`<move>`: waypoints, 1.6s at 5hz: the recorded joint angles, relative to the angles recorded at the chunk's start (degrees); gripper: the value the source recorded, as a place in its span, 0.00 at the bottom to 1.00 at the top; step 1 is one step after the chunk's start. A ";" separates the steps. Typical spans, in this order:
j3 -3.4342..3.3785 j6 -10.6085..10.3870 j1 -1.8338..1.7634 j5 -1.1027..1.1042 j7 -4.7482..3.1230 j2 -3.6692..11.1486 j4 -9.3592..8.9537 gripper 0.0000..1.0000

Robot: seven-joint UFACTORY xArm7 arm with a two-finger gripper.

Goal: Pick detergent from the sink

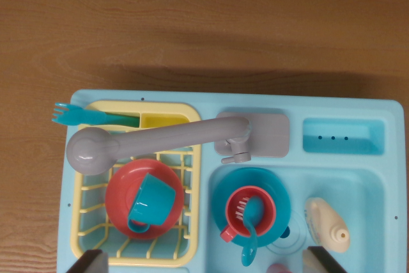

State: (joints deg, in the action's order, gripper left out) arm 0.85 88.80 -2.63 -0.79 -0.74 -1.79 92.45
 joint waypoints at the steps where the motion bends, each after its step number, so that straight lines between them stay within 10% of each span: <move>1: 0.00 0.00 0.00 0.00 0.00 0.00 0.00 0.00; 8: 0.85 -3.97 0.68 -0.42 -3.05 1.16 -3.35 0.00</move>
State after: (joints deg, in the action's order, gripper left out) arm 1.70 84.83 -1.95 -1.21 -3.79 -0.62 89.10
